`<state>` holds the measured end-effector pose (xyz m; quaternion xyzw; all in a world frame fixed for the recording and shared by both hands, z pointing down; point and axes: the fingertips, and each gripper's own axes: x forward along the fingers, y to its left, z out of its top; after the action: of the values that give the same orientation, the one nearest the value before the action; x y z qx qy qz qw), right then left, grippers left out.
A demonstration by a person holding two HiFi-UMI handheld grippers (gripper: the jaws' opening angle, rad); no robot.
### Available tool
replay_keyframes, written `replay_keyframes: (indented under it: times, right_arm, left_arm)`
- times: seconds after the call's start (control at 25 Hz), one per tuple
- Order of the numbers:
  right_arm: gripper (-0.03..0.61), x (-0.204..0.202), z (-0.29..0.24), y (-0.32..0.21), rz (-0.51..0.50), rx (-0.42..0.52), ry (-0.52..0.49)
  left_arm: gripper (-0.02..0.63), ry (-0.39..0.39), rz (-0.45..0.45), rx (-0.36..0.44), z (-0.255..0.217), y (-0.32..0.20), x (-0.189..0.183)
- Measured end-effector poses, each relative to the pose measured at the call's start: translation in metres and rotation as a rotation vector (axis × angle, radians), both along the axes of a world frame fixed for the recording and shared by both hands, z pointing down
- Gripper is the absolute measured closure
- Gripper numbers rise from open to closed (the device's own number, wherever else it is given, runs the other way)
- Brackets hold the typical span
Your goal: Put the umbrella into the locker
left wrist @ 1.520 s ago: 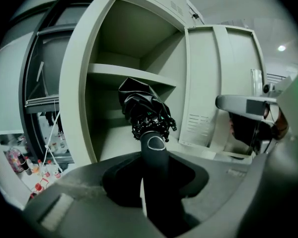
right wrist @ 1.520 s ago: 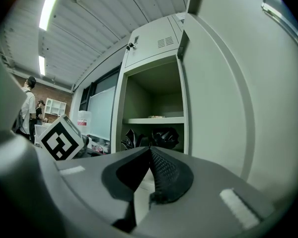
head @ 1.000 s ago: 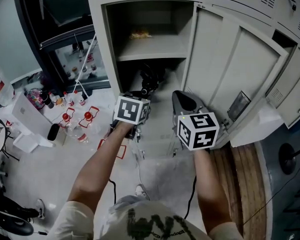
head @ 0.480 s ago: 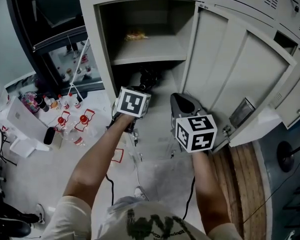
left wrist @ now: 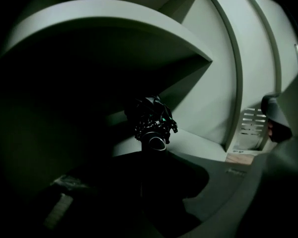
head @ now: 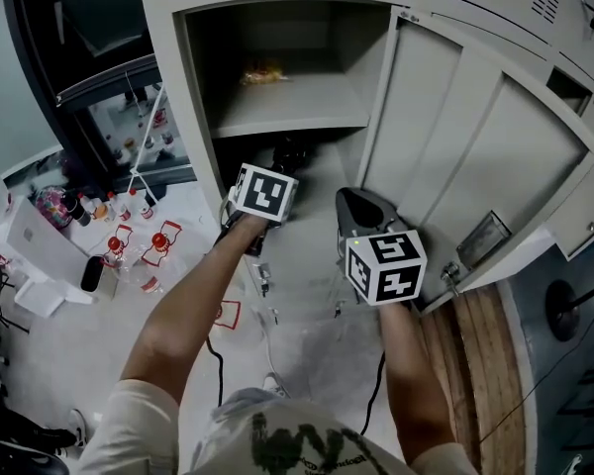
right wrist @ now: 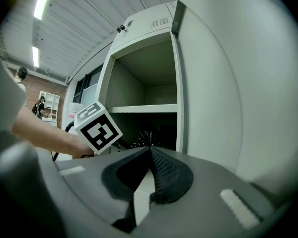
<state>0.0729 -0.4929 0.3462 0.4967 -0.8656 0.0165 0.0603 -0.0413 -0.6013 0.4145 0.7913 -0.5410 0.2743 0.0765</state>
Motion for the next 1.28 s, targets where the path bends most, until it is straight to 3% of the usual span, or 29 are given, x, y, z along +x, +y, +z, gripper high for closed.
replay_keyframes:
  times: [0.44,0.68,0.84,1.0,1.28]
  right_arm:
    - [0.58,-0.002,0.001,-0.007,-0.013,-0.01,0.001]
    - [0.58,-0.003,0.004,-0.009,-0.013,-0.018,0.002]
    - [0.58,-0.005,0.007,-0.009,-0.018,-0.024,0.004]
    - [0.58,-0.004,0.008,-0.009,-0.018,-0.026,0.006]
    - [0.58,-0.002,0.009,-0.008,-0.018,-0.033,-0.002]
  left_arm:
    - [0.474,-0.002,0.007,-0.186,0.042,-0.009,0.005]
    - [0.466,-0.012,0.02,-0.186,0.046,-0.012,0.009]
    - [0.462,-0.053,0.032,-0.118,0.034,-0.016,0.008]
    - [0.462,-0.037,0.025,-0.166,0.047,-0.014,0.008]
    - [0.459,-0.038,0.027,-0.157,0.046,-0.014,0.008]
